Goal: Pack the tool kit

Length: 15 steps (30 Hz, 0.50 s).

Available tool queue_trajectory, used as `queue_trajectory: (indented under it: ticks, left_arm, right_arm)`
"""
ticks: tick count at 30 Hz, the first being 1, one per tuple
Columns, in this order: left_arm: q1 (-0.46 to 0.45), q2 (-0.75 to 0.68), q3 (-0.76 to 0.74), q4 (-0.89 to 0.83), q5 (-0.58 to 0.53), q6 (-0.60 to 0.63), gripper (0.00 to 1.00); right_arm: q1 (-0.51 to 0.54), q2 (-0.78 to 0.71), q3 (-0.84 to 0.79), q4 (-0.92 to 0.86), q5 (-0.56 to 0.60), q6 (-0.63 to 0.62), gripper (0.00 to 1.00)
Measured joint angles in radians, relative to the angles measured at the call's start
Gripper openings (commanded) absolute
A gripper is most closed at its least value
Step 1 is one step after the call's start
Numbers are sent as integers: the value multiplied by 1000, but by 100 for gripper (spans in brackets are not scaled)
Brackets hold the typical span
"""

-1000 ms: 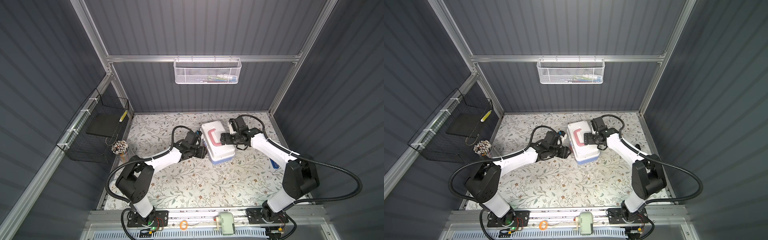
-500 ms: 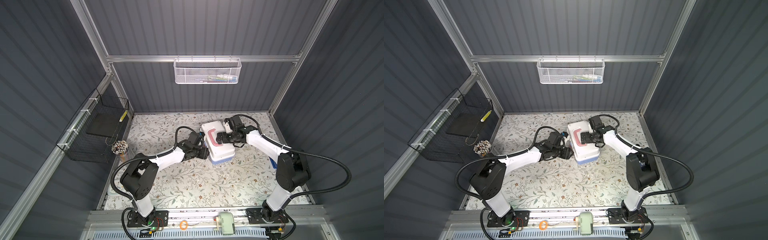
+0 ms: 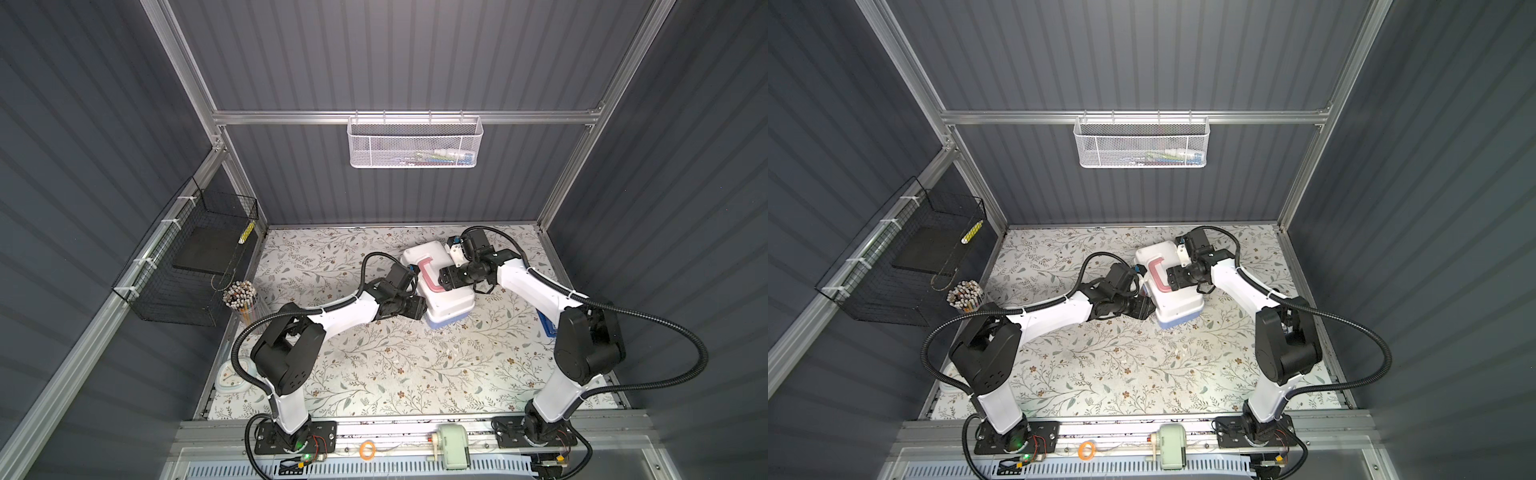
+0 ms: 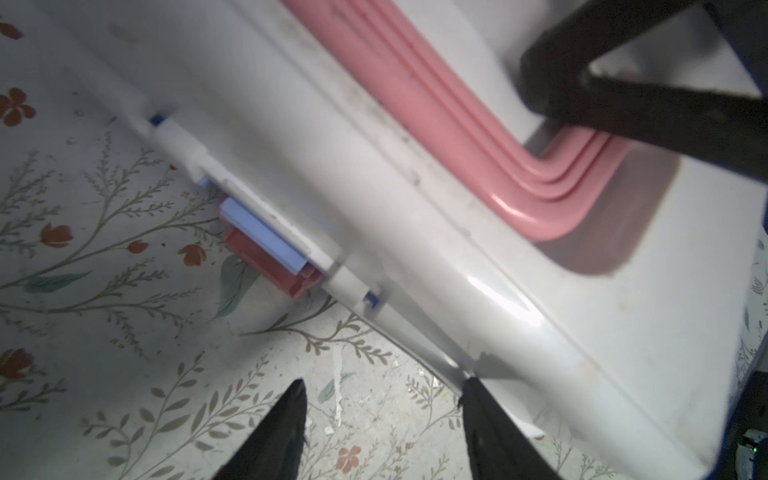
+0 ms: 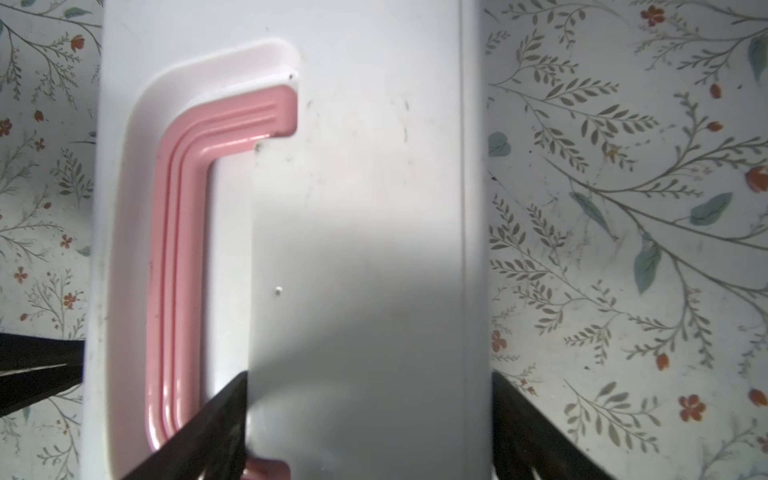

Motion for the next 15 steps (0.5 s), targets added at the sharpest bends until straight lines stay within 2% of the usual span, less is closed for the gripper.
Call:
queue_trajectory:
  ticks: [8,15]
  left_arm:
    - [-69,8,15,-27,11,-5,61]
    - [-98,5,15,-44,22,-13,62]
  right_arm:
    - [-11,-84,-97,26,3,-50,81]
    - [-11,-172,-195,58,24,-42,83]
